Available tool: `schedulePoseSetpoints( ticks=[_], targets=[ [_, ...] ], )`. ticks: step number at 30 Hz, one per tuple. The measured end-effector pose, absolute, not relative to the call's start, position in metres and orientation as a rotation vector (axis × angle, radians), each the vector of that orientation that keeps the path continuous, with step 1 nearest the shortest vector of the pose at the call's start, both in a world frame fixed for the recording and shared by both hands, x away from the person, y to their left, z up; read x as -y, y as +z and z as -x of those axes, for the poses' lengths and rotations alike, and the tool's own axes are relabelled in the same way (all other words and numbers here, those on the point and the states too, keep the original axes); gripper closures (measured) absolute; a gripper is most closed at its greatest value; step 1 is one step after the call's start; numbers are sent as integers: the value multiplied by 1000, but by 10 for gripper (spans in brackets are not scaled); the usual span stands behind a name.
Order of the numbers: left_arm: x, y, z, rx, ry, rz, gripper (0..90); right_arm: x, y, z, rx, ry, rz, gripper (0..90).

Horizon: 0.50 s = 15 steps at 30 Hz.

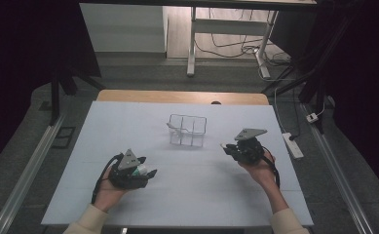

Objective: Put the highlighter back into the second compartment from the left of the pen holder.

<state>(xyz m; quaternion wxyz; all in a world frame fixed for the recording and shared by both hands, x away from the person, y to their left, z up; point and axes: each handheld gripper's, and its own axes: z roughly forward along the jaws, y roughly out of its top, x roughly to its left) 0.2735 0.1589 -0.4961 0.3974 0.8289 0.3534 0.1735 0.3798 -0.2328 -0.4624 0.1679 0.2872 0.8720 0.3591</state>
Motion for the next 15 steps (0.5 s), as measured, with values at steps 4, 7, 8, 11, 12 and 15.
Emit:
schedulePoseSetpoints(
  ticks=[4, 7, 8, 11, 12, 15],
  targets=[
    [-159, -496, -274, -896, 436, -2103, 368, 233, -461, -379, -2477, 1035, -815, 778],
    [-159, -496, -274, -896, 438, -2103, 367, 233, -460, -378, -2468, 1048, -816, 778],
    [-159, -496, -274, -896, 439, -2102, 367, 233, -459, -378, -2467, 1051, -814, 778],
    [-159, -496, -274, -897, 439, -2102, 366, 232, -457, -377, -2461, 1058, -815, 778],
    [-159, -496, -274, -897, 440, -2102, 367, 232, -457, -376, -2460, 1061, -811, 778],
    [-159, -496, -275, -897, 439, -2105, 366, 231, -456, -376, -2456, 1071, -808, 778]
  ],
)
